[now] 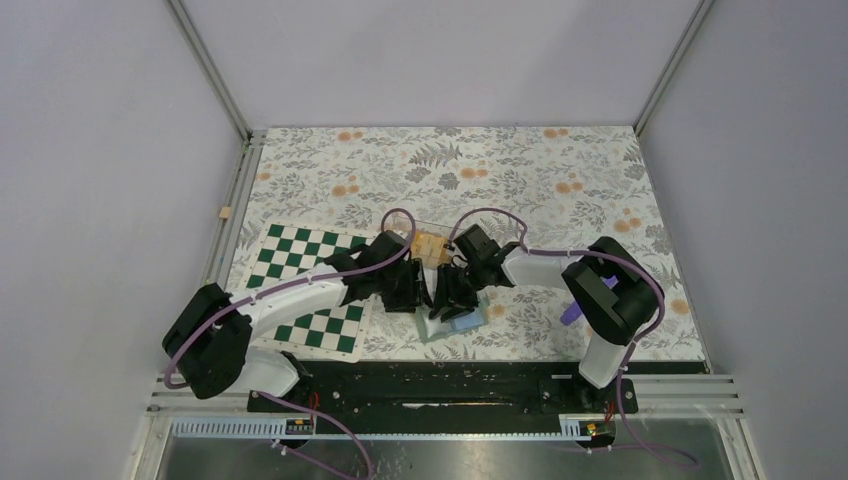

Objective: Put the credit cards into the card holder
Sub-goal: Open the card holder at the center of the board.

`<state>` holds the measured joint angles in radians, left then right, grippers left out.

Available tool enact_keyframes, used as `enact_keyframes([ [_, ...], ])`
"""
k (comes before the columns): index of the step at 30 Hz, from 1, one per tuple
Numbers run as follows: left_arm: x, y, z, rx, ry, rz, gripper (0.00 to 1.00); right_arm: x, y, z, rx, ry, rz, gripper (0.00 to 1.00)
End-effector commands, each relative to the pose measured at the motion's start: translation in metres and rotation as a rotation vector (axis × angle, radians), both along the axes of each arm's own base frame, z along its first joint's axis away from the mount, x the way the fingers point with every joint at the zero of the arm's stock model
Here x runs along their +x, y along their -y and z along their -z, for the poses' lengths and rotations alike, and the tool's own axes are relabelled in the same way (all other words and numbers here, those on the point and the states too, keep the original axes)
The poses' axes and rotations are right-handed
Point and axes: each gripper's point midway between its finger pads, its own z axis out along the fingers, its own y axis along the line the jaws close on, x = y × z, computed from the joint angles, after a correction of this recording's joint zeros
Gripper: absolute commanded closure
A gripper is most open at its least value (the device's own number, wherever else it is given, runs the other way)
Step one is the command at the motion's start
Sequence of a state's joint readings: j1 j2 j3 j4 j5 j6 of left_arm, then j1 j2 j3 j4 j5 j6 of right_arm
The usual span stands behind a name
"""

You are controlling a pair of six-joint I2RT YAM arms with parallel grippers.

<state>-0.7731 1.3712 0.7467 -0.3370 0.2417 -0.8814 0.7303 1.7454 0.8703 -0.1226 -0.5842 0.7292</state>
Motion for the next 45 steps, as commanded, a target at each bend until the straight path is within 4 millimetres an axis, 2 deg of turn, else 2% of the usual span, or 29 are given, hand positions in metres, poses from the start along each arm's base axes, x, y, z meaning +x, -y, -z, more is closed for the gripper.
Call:
enact_keyframes([
  [1,0.017,-0.006,-0.024,0.127,0.131,-0.024,0.49,-0.006,0.011,0.023,-0.095,-0.024,-0.008,0.57],
  [4,0.016,-0.005,-0.028,0.142,0.156,-0.023,0.49,-0.009,0.012,0.029,-0.104,-0.037,-0.008,0.57],
  [7,0.013,0.014,-0.021,0.053,0.138,-0.002,0.55,-0.010,0.010,0.026,-0.085,-0.037,-0.007,0.57],
  [11,0.007,0.030,0.006,-0.017,0.065,0.000,0.71,-0.007,0.008,0.011,-0.059,-0.007,-0.011,0.56],
  [12,0.005,0.031,0.013,-0.027,0.045,-0.012,0.78,-0.008,0.009,0.008,-0.064,-0.003,-0.013,0.56],
  [15,0.003,0.029,0.028,-0.024,0.010,-0.045,0.89,-0.007,0.016,-0.004,-0.087,0.032,-0.027,0.55],
  [20,0.004,0.015,0.047,0.077,-0.018,-0.064,0.97,0.000,0.036,-0.008,-0.193,0.103,-0.032,0.55],
  [28,0.007,0.010,0.055,0.173,-0.034,-0.025,1.00,0.023,0.070,-0.005,-0.269,0.125,0.017,0.54],
  [33,0.010,0.011,0.051,0.199,-0.022,0.014,1.00,0.034,0.098,0.007,-0.351,0.125,0.030,0.54],
  [40,0.011,0.005,0.047,0.241,-0.001,0.061,1.00,0.014,0.114,0.033,-0.407,0.055,-0.003,0.55],
  [45,0.011,0.005,0.046,0.242,0.004,0.076,1.00,-0.005,0.119,0.039,-0.386,0.018,-0.007,0.59],
])
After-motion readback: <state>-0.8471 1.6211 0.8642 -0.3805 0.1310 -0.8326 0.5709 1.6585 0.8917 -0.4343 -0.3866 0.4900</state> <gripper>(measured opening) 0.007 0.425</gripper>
